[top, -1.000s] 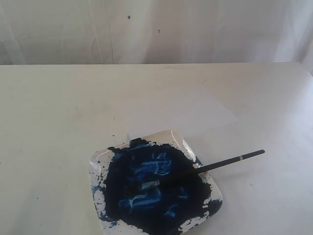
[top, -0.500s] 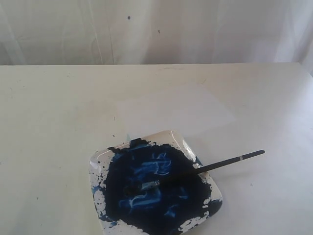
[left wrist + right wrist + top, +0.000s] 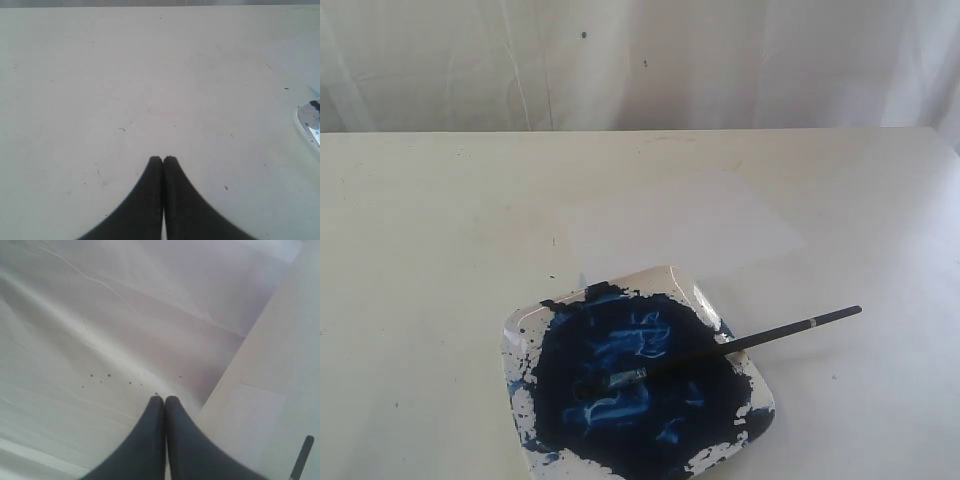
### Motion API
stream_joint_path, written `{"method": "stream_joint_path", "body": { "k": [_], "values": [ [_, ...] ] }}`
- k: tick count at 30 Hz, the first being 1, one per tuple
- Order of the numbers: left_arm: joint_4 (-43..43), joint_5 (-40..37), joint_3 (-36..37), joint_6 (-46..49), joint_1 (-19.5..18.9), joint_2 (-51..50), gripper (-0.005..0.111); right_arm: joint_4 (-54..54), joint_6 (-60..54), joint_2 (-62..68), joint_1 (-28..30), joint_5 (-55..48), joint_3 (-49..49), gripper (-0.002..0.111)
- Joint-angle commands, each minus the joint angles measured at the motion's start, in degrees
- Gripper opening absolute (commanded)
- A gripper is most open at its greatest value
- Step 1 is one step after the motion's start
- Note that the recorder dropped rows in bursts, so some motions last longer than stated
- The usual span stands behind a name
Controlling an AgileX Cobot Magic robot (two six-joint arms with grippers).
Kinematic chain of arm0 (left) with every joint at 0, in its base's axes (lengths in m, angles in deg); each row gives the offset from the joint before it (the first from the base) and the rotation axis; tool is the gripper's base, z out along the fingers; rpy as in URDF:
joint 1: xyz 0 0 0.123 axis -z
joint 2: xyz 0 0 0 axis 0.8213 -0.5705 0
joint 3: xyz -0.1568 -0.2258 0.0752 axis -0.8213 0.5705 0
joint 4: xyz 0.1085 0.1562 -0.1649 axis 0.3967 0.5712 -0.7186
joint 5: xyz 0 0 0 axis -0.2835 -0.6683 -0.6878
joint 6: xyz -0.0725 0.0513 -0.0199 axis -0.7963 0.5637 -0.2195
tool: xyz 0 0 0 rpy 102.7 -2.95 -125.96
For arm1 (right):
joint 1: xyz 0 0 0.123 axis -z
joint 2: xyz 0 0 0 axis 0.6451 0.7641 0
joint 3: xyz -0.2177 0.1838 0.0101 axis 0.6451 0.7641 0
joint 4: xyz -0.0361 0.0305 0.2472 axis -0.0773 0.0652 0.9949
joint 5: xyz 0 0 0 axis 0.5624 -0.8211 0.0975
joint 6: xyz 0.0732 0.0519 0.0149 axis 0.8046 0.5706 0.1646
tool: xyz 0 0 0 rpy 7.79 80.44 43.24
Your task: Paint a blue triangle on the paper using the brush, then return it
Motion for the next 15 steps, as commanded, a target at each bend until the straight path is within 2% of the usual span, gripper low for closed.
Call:
{"method": "stream_joint_path", "body": {
  "k": [1,6,8,12,15],
  "values": [
    [-0.77,-0.02,0.19,-0.06,-0.23,0.27,0.000,-1.88,-6.97,10.74,-0.25,-3.42,-7.48,0.000],
    [-0.77,-0.02,0.19,-0.06,-0.23,0.27,0.000,0.68,-21.41,33.41,-2.00,-19.24,-20.22,0.000],
    [-0.77,-0.02,0.19,-0.06,-0.23,0.27,0.000,6.50,-28.36,41.00,-3.47,-25.12,-25.00,0.000],
    [-0.77,-0.02,0.19,-0.06,-0.23,0.27,0.000,25.17,-49.71,57.79,-6.06,-36.19,-32.93,0.000],
    [-0.77,-0.02,0.19,-0.06,-0.23,0.27,0.000,32.69,-59.32,67.98,-6.94,-39.62,-37.29,0.000]
  ]
}}
